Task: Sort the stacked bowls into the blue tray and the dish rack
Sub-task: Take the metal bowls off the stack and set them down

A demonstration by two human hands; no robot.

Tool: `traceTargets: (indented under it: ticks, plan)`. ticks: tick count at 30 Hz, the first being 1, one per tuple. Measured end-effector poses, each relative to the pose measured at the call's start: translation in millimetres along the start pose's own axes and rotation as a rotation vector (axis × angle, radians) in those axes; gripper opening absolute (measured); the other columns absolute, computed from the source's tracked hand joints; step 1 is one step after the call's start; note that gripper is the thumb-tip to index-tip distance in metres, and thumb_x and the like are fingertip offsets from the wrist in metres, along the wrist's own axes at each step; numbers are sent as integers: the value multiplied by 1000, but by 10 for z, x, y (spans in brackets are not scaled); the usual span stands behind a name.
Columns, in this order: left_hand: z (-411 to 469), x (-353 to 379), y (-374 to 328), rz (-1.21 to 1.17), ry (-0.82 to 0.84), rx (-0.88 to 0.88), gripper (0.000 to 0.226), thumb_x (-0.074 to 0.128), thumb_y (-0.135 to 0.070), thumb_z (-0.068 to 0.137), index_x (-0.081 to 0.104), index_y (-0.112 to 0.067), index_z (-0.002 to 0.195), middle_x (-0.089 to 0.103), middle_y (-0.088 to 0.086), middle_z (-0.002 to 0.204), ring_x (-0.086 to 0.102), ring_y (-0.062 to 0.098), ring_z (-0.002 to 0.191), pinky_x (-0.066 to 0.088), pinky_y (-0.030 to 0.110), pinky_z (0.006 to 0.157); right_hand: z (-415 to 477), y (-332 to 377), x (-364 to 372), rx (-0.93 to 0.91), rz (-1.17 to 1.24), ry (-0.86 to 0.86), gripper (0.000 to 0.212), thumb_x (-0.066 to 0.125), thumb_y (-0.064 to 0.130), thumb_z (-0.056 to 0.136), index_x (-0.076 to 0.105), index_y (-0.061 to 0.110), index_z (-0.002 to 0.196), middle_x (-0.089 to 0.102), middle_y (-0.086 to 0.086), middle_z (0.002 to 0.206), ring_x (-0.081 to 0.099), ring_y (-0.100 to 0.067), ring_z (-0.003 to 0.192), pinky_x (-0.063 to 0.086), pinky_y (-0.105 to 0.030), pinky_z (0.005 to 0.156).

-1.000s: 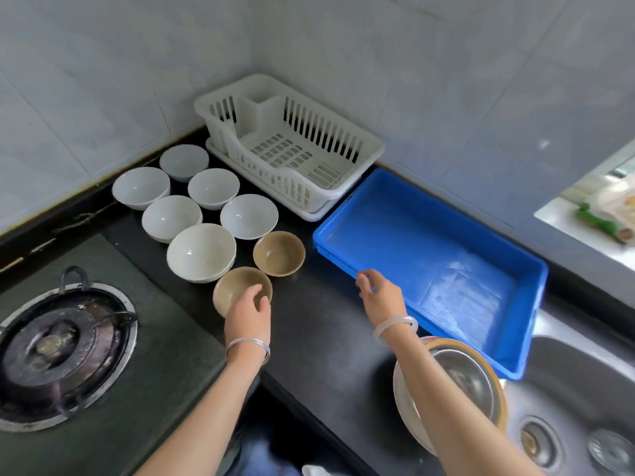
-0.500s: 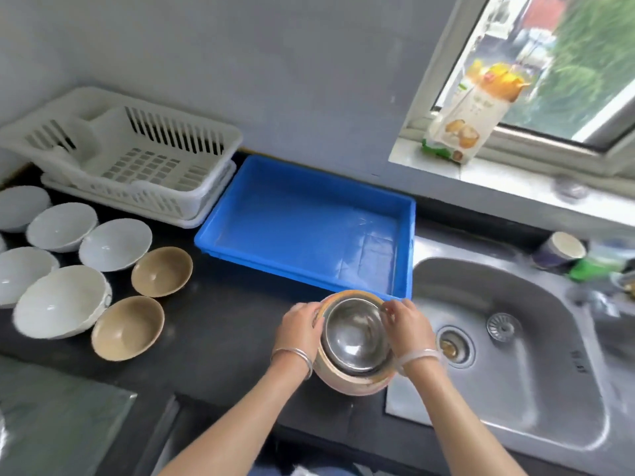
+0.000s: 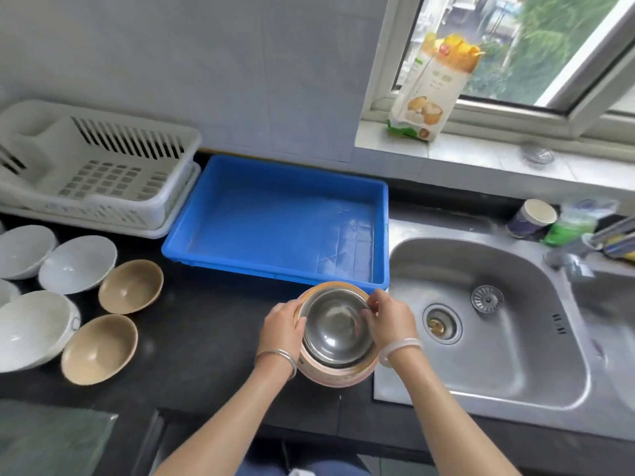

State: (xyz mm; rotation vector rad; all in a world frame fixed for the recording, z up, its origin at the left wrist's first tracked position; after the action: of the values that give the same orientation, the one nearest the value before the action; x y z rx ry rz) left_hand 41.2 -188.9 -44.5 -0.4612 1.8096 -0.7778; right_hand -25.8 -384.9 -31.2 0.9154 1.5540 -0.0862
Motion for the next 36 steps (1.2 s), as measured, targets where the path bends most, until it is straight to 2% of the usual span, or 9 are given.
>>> traceTargets:
  ticks: [4, 7, 15, 18, 23, 25, 27, 30, 36]
  plan:
    - [12, 8, -24, 36, -7, 1, 27, 52, -20, 91, 59, -19, 117, 60, 3, 111, 58, 18, 94, 42, 24, 75, -31, -174, -142, 73, 163, -28, 7, 63, 15, 82, 58, 10, 82, 68, -10, 84, 59, -30, 81, 39, -29, 67]
    - [7, 33, -53, 102, -3, 7, 27, 51, -23, 92, 57, -21, 118, 57, 1, 117, 59, 19, 97, 42, 25, 73, -57, -279, -259, 106, 235, -61, 13, 66, 16, 80, 54, 16, 74, 62, -1, 73, 56, -24, 72, 33, -24, 63]
    - [-36, 135, -84, 184, 5, -4, 31, 56, -22, 89, 54, -20, 120, 48, -1, 125, 56, 17, 102, 48, 26, 78, -150, -396, -310, 130, 272, -89, 16, 68, 18, 79, 53, 19, 73, 61, 2, 73, 56, -19, 69, 31, -22, 61]
    - [1, 121, -77, 112, -26, -46, 25, 62, -18, 85, 58, -18, 109, 50, 1, 122, 49, 18, 110, 44, 26, 86, -178, -416, -316, 136, 275, -97, 16, 68, 18, 80, 53, 19, 73, 61, 2, 73, 55, -19, 68, 31, -22, 60]
    - [39, 32, -111, 72, -98, -65, 7, 65, -18, 83, 61, -17, 88, 49, -1, 111, 41, 17, 111, 37, 24, 88, -203, -462, -390, 146, 291, -110, 16, 68, 16, 79, 54, 18, 72, 62, 0, 74, 57, -21, 69, 36, -24, 64]
    - [40, 26, -156, 50, -91, -51, 4, 62, -19, 85, 58, -18, 85, 51, -3, 102, 44, 15, 103, 40, 25, 84, -204, -467, -427, 145, 295, -113, 15, 68, 15, 79, 55, 16, 72, 63, -2, 74, 59, -23, 70, 42, -27, 66]
    - [36, 56, -182, -13, -48, -66, 6, 58, -18, 87, 54, -18, 83, 56, -4, 89, 54, 14, 86, 46, 23, 71, -205, -466, -453, 152, 316, -111, 14, 68, 15, 79, 55, 15, 73, 64, -4, 76, 63, -26, 72, 50, -32, 71]
    - [26, 42, -197, -58, -32, -89, 7, 57, -17, 88, 55, -17, 81, 59, -4, 78, 55, 9, 67, 40, 17, 52, -198, -453, -472, 159, 342, -100, 17, 68, 14, 80, 53, 17, 71, 67, -7, 78, 65, -29, 73, 53, -36, 74]
    - [25, -239, -184, -155, -110, -107, 6, 60, -16, 86, 58, -16, 80, 61, -4, 76, 56, 8, 67, 39, 14, 53, -150, -350, -541, 138, 440, -96, 12, 68, 14, 80, 57, 16, 75, 71, -11, 78, 68, -29, 69, 57, -39, 73]
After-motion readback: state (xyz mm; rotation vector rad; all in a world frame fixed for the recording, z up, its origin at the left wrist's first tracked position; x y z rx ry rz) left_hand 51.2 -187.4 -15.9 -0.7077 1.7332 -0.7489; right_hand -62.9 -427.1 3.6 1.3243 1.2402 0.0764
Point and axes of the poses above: each hand's wrist, its own z-axis towards the middle knuckle, its own x-axis out of the palm, y = z × x, the point moved 9 cm from there along z, towards the middle knuckle
